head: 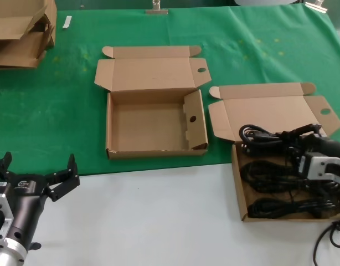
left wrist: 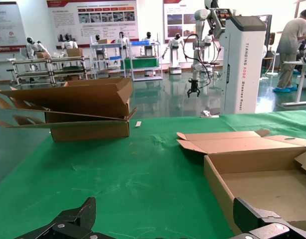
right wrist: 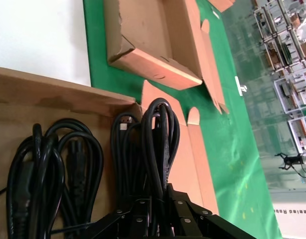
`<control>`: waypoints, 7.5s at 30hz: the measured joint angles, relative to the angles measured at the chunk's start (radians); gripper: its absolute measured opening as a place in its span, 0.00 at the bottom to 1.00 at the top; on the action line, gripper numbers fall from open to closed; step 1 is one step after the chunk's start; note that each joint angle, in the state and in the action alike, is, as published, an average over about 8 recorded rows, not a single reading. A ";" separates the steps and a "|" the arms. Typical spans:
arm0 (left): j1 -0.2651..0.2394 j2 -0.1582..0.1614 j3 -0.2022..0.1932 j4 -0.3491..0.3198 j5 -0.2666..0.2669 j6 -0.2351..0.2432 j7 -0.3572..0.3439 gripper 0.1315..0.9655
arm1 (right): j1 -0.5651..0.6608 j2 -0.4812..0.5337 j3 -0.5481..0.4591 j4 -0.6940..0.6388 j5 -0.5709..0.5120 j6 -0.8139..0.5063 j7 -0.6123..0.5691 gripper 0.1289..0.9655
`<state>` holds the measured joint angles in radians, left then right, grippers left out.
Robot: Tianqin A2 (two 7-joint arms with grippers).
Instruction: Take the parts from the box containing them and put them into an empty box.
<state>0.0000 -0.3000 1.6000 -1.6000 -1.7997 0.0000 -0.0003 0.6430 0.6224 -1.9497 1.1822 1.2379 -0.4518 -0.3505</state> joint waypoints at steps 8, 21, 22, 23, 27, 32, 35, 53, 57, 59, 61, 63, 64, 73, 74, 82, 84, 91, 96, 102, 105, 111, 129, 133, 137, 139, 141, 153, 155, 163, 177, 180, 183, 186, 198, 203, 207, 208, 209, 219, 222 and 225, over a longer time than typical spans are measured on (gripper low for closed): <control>0.000 0.000 0.000 0.000 0.000 0.000 0.000 1.00 | -0.081 0.059 0.054 0.134 -0.028 -0.015 0.092 0.09; 0.000 0.000 0.000 0.000 0.000 0.000 0.000 1.00 | -0.223 0.111 0.148 0.337 -0.076 -0.028 0.207 0.08; 0.000 0.000 0.000 0.000 0.000 0.000 0.000 1.00 | -0.229 0.112 0.151 0.343 -0.078 -0.028 0.210 0.08; 0.000 0.000 0.000 0.000 0.000 0.000 0.000 1.00 | -0.234 0.112 0.153 0.348 -0.080 -0.029 0.212 0.08; 0.000 0.000 0.000 0.000 0.000 0.000 0.000 1.00 | -0.248 0.109 0.159 0.359 -0.089 -0.031 0.216 0.08; 0.000 0.000 0.000 0.000 0.000 0.000 0.000 1.00 | -0.257 0.103 0.159 0.357 -0.098 -0.034 0.212 0.08; 0.000 0.000 0.000 0.000 0.000 0.000 0.000 1.00 | -0.256 0.097 0.159 0.356 -0.105 -0.037 0.212 0.08; 0.000 0.000 0.000 0.000 0.000 0.000 0.000 1.00 | -0.062 -0.109 0.072 0.360 -0.224 -0.097 0.228 0.07; 0.000 0.000 0.000 0.000 0.000 0.000 0.000 1.00 | 0.010 -0.190 0.031 0.299 -0.253 -0.100 0.211 0.07; 0.000 0.000 0.000 0.000 0.000 0.000 0.000 1.00 | 0.042 -0.228 0.012 0.264 -0.264 -0.099 0.202 0.07; 0.000 0.000 0.000 0.000 0.000 0.000 0.000 1.00 | 0.073 -0.265 -0.007 0.223 -0.273 -0.095 0.191 0.07; 0.000 0.000 0.000 0.000 0.000 0.000 0.000 1.00 | 0.103 -0.298 -0.024 0.175 -0.278 -0.088 0.176 0.07; 0.000 0.000 0.000 0.000 0.000 0.000 0.000 1.00 | 0.117 -0.314 -0.032 0.150 -0.280 -0.083 0.168 0.07; 0.000 0.000 0.000 0.000 0.000 0.000 0.000 1.00 | 0.202 -0.410 -0.077 -0.031 -0.270 -0.051 0.123 0.07; 0.000 0.000 0.000 0.000 0.000 0.000 0.000 1.00 | 0.207 -0.417 -0.080 -0.044 -0.267 -0.050 0.122 0.07; 0.000 0.000 0.000 0.000 0.000 0.000 0.000 1.00 | 0.233 -0.449 -0.092 -0.119 -0.237 -0.030 0.108 0.07; 0.000 0.000 0.000 0.000 0.000 0.000 0.000 1.00 | 0.236 -0.452 -0.094 -0.130 -0.225 -0.024 0.102 0.07; 0.000 0.000 0.000 0.000 0.000 0.000 0.000 1.00 | 0.241 -0.458 -0.098 -0.157 -0.161 0.004 0.062 0.07; 0.000 0.000 0.000 0.000 0.000 0.000 0.000 1.00 | 0.245 -0.464 -0.102 -0.186 -0.109 0.032 0.020 0.07; 0.000 0.000 0.000 0.000 0.000 0.000 0.000 1.00 | 0.254 -0.466 -0.105 -0.213 -0.067 0.055 -0.014 0.08; 0.000 0.000 0.000 0.000 0.000 0.000 0.000 1.00 | 0.254 -0.465 -0.107 -0.215 -0.058 0.059 -0.017 0.09; 0.000 0.000 0.000 0.000 0.000 0.000 0.000 1.00 | 0.242 -0.461 -0.116 -0.207 -0.049 0.060 -0.018 0.14; 0.000 0.000 0.000 0.000 0.000 0.000 0.000 1.00 | 0.132 -0.332 -0.040 -0.021 -0.075 0.037 0.100 0.39; 0.000 0.000 0.000 0.000 0.000 0.000 0.000 1.00 | 0.065 -0.277 0.014 0.055 -0.080 0.042 0.156 0.51; 0.000 0.000 0.000 0.000 0.000 0.000 0.000 1.00 | 0.012 -0.239 0.045 0.103 -0.077 0.055 0.197 0.61; 0.000 0.000 0.000 0.000 0.000 0.000 0.000 1.00 | 0.000 -0.230 0.048 0.113 -0.074 0.060 0.208 0.66; 0.000 0.000 0.000 0.000 0.000 0.000 0.000 1.00 | -0.007 -0.228 0.050 0.117 -0.070 0.064 0.212 0.71; 0.000 0.000 0.000 0.000 0.000 0.000 0.000 1.00 | -0.081 -0.239 0.085 0.152 0.003 0.109 0.228 0.93; 0.000 0.000 0.000 0.000 0.000 0.000 0.000 1.00 | -0.098 -0.241 0.093 0.160 0.020 0.119 0.232 0.95; 0.000 0.000 0.000 0.000 0.000 0.000 0.000 1.00 | -0.165 -0.251 0.124 0.192 0.087 0.161 0.247 1.00; 0.000 0.000 0.000 0.000 0.000 0.000 0.000 1.00 | -0.286 -0.269 0.181 0.249 0.207 0.234 0.273 1.00; 0.000 0.000 0.000 0.000 0.000 0.000 0.000 1.00 | -0.311 -0.273 0.193 0.261 0.232 0.249 0.278 1.00; 0.000 0.000 0.000 0.000 0.000 0.000 0.000 1.00 | -0.336 -0.277 0.205 0.273 0.257 0.265 0.284 1.00; 0.000 0.000 0.000 0.000 0.000 0.000 0.000 1.00 | -0.362 -0.281 0.217 0.285 0.282 0.280 0.289 1.00; 0.000 0.000 0.000 0.000 0.000 0.000 0.001 1.00 | -0.465 -0.296 0.266 0.333 0.384 0.343 0.312 1.00; 0.000 0.000 0.000 0.000 0.000 0.000 0.000 1.00 | -0.507 -0.302 0.286 0.354 0.427 0.369 0.321 1.00; 0.000 0.000 0.000 0.000 0.000 0.000 0.000 1.00 | -0.541 -0.307 0.302 0.370 0.460 0.389 0.328 1.00; 0.000 0.000 0.000 0.000 0.000 0.000 0.000 1.00 | -0.550 -0.308 0.306 0.374 0.469 0.395 0.330 1.00; 0.000 0.000 0.000 0.000 0.000 0.000 0.000 1.00 | -0.559 -0.310 0.310 0.378 0.478 0.400 0.332 1.00; 0.000 0.000 0.000 0.000 0.000 0.000 0.000 1.00 | -0.619 -0.319 0.338 0.407 0.538 0.437 0.345 1.00; 0.000 0.000 0.000 0.000 0.000 0.000 0.000 1.00 | -0.621 -0.319 0.339 0.408 0.540 0.438 0.346 1.00; 0.000 0.000 0.000 0.000 0.000 0.000 0.000 1.00 | -0.621 -0.319 0.340 0.408 0.541 0.439 0.346 1.00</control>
<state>0.0000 -0.3000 1.6000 -1.6000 -1.8000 0.0000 -0.0001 0.0215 0.3032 -1.6101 1.5898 1.7786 -0.0131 -0.0046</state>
